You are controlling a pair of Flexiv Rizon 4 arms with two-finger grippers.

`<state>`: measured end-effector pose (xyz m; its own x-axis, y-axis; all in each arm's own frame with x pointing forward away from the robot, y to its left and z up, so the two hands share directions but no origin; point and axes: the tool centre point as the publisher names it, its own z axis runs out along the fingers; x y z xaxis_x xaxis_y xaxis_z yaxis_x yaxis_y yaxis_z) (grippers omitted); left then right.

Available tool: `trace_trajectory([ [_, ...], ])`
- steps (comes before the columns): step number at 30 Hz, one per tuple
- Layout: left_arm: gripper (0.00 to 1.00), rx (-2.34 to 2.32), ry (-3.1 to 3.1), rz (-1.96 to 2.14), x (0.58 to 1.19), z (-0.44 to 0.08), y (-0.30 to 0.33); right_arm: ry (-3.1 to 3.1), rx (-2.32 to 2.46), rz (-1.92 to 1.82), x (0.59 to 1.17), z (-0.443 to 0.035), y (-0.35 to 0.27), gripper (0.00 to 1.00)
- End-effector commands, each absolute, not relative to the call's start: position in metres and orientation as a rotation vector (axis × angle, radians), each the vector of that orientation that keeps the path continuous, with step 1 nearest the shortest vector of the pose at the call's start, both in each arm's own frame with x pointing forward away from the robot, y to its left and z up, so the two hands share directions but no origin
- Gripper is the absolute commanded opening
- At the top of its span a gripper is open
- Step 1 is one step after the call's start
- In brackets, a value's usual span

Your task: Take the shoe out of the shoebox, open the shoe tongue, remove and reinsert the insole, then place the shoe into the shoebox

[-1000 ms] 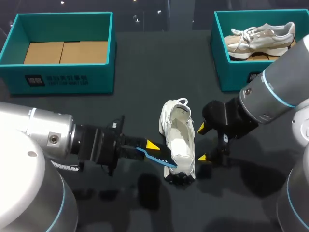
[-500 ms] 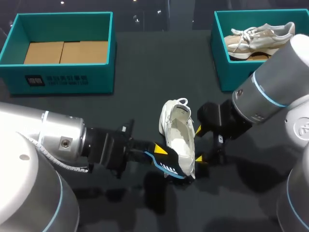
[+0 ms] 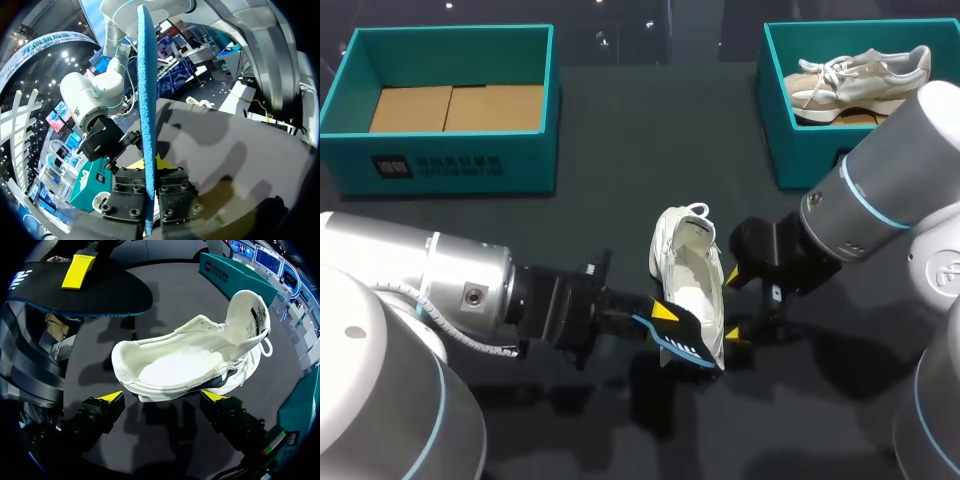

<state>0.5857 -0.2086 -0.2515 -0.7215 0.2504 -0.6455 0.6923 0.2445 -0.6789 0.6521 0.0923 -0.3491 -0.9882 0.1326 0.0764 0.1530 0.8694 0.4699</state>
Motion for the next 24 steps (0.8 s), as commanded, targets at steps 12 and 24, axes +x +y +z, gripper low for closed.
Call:
trace_trajectory([
  [12,0.0,0.876,2.117,-1.503,0.5887,-0.2546,-0.2197,-3.004,-0.307,-0.765,0.6548,-0.3565,0.0927,1.0],
  [24,0.0,0.883,2.121,-1.525,0.589,-0.2546,-0.2216,-3.006,-0.321,-0.775,0.6544,-0.3562,0.0925,1.0],
])
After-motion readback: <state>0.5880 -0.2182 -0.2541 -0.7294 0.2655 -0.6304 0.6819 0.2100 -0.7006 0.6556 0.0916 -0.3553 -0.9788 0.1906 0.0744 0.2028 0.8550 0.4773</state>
